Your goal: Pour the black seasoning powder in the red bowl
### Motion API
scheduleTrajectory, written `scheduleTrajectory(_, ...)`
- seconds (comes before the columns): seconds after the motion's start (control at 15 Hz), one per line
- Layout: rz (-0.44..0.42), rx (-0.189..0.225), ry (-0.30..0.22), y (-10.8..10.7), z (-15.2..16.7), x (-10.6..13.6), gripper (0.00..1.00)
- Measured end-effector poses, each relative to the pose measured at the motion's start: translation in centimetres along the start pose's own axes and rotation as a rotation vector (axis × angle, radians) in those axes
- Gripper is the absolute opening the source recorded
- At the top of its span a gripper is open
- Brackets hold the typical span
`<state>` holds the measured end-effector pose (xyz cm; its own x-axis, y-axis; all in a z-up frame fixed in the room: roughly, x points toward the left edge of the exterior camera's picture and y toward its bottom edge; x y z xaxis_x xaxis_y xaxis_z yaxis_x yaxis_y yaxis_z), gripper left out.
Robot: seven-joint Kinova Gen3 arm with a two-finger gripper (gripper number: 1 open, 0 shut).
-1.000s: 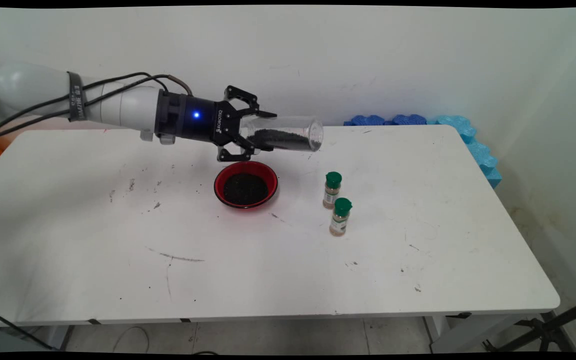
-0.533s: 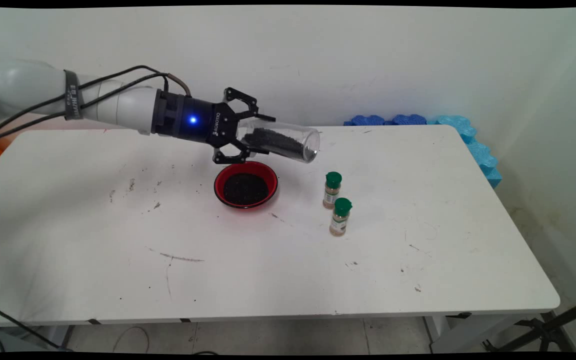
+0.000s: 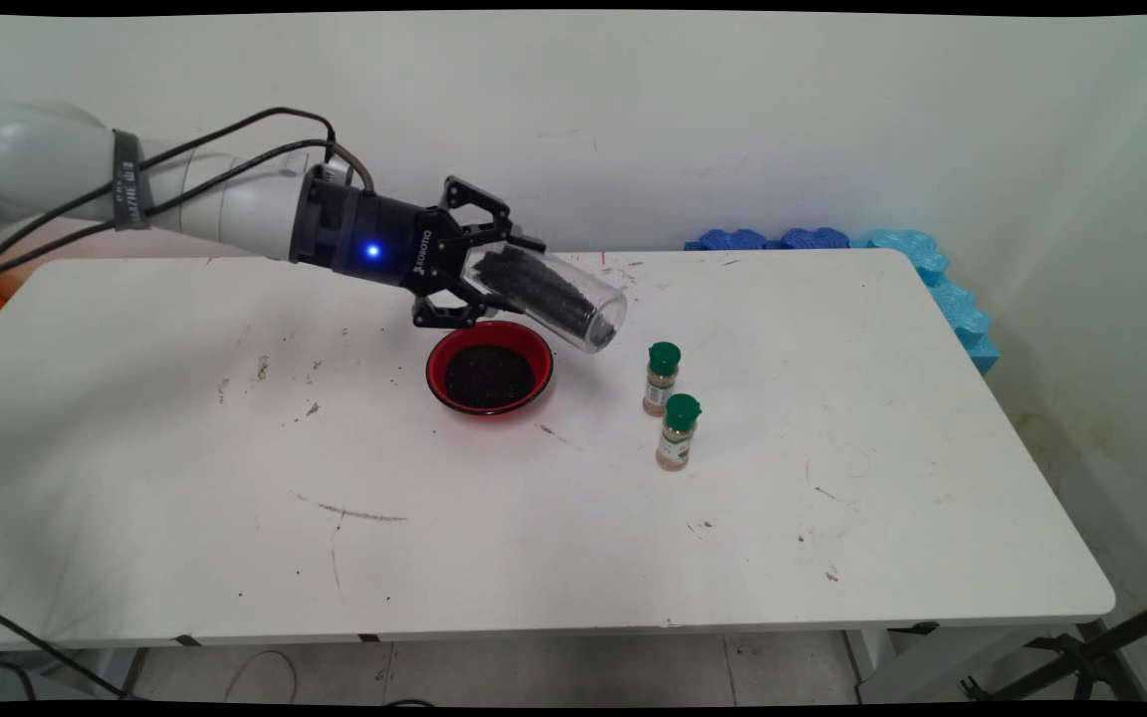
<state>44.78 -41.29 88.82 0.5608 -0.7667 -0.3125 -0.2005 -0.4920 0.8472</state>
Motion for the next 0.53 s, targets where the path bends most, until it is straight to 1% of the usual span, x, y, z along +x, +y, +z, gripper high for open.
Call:
scheduleTrajectory(0.27, 0.212, 0.025, -0.016, 0.4, -0.4, -0.3, 0.00)
scheduleTrajectory(0.53, 0.454, 0.047, -0.028, 1.1, -0.8, -0.5, 0.00)
